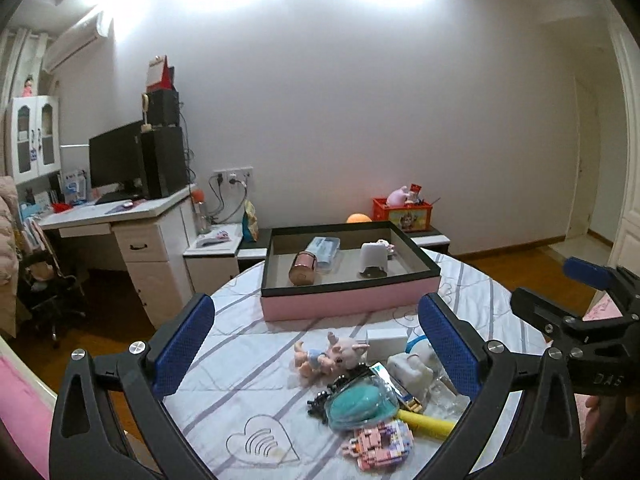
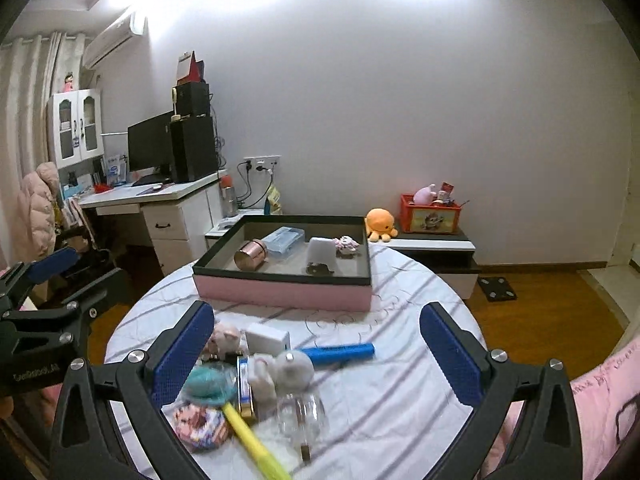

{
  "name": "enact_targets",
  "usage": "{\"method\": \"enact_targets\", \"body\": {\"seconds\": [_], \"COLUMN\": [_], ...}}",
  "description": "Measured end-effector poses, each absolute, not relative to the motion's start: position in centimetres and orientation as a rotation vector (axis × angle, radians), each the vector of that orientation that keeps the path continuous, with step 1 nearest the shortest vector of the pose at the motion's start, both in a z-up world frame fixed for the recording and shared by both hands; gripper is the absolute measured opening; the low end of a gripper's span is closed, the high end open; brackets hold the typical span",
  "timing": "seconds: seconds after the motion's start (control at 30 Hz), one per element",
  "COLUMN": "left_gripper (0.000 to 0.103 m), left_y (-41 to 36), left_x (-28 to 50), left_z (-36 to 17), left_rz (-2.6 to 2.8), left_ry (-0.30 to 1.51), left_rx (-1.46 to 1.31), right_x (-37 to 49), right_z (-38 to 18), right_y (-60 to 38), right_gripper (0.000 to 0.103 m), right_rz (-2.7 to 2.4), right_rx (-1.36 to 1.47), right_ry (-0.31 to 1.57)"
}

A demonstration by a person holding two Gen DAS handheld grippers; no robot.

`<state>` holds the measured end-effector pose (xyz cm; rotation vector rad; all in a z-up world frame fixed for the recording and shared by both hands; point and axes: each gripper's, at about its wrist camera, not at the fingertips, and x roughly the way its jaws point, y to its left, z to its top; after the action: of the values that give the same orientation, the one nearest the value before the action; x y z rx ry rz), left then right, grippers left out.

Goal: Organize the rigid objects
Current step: 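Move both tools back over the remaining items on the bed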

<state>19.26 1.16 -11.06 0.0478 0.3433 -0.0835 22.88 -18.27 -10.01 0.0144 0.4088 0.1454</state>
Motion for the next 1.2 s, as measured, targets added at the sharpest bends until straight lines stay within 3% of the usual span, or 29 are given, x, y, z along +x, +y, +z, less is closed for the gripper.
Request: {"method": "enact_targets", "body": {"seconds": [0.47,0.9,1.2], "left_gripper": [0.103,0.103,0.103], "left_y": [0.9,-0.8,-1.2], "left_x": [18.5,23.0,25.7], "left_z": [-15.2,-21.5,-23.0], "left_rz": [-0.125,-0.175,-0.156], "left_ry": [0.463,0.703,0.760], "left_rx": [0.049,-0.001,-0.033], "right_x": [20.9,23.2,24.9], "right_z": [-13.5,-18.0,-19.7], "right_y": [-19.2,-20.8,-21.6], "right_gripper": [0.103,0.103,0.103], "right_rz": [0.106,0.086,0.087], "right_rx": [0.021,0.051,0.068], "right_ry": [0.481,0.614,0.671]}}
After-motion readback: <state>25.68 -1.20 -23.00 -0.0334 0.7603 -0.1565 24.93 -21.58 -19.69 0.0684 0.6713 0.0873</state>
